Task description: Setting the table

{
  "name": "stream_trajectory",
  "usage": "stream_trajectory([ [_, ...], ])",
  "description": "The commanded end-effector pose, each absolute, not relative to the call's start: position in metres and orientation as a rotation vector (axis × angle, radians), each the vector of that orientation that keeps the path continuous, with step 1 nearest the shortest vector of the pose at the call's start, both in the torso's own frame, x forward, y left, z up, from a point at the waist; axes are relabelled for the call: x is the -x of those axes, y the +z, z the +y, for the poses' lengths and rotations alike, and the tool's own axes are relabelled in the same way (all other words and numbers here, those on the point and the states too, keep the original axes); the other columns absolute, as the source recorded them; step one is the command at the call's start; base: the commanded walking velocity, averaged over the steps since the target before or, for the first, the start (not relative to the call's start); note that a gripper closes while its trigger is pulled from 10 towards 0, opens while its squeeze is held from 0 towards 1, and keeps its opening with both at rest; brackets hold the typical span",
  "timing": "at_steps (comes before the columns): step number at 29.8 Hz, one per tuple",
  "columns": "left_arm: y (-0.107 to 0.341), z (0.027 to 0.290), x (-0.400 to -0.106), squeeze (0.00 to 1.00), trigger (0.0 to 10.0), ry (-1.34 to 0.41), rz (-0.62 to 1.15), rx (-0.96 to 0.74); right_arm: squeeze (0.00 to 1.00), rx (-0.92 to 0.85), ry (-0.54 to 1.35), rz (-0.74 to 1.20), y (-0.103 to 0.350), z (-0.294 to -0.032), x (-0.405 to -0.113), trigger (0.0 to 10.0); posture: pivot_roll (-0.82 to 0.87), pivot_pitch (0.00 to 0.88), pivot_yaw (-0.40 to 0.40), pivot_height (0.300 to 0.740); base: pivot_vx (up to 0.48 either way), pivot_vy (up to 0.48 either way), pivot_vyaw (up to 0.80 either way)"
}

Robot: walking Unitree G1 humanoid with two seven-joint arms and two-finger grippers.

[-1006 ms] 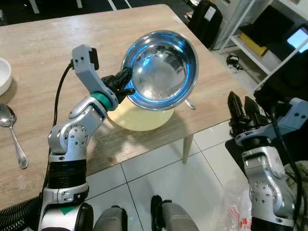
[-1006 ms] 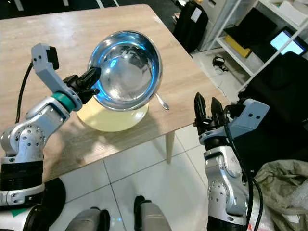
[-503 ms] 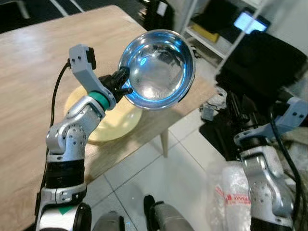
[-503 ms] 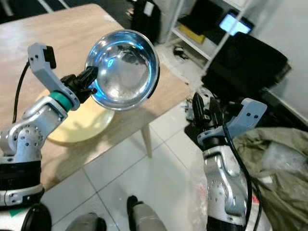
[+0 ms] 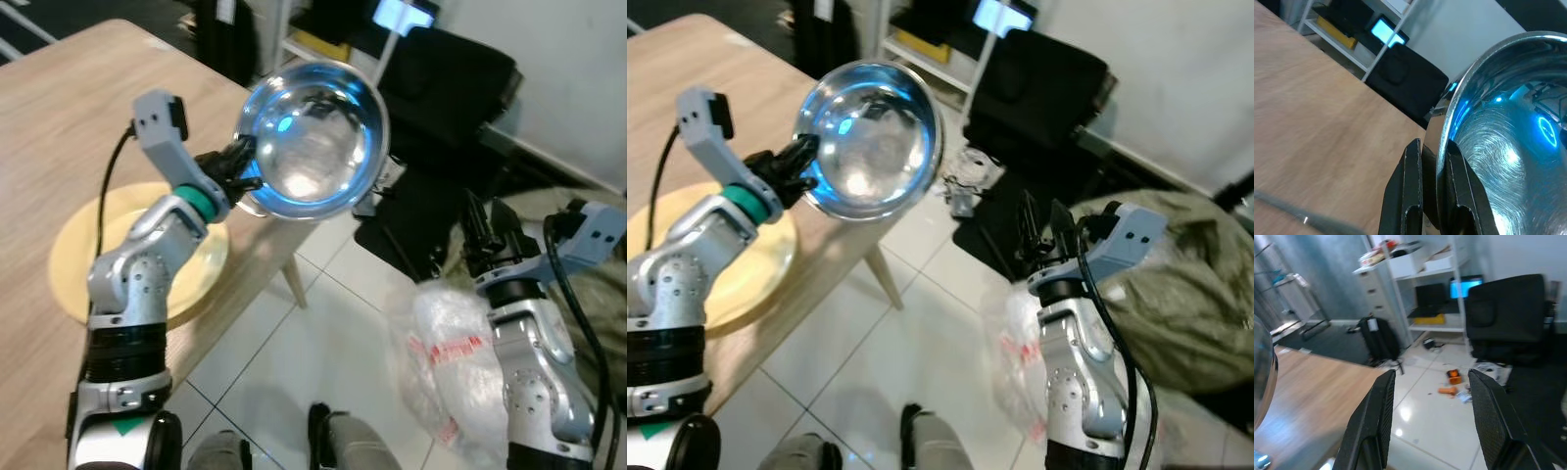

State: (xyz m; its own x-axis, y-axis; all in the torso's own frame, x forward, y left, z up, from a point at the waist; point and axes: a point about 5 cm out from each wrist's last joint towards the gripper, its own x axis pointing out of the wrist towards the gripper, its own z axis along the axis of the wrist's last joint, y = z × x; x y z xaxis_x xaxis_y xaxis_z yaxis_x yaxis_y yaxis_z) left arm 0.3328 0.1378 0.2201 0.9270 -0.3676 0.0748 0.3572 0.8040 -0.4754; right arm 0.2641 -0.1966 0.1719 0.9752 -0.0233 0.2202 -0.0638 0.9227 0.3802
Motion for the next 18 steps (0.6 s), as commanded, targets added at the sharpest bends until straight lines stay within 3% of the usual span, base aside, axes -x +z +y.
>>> stream_trajectory([
  [1,0.2212,0.1311,-0.3323,0.0,10.0,-0.414,0.016,0.511,0.0,-0.39,-0.005,-0.219,0.1698,-0.2012,-0.2625,10.0,0.12,0.07,-0.016,0.74,0.0,0.0,-0.8],
  [18,0.2212,0.1308,-0.3323,0.0,10.0,-0.414,0.017,0.516,0.0,-0.39,-0.009,-0.217,0.1693,-0.2015,-0.2616,10.0,0.12,0.079,-0.015,0.74,0.0,0.0,-0.8],
])
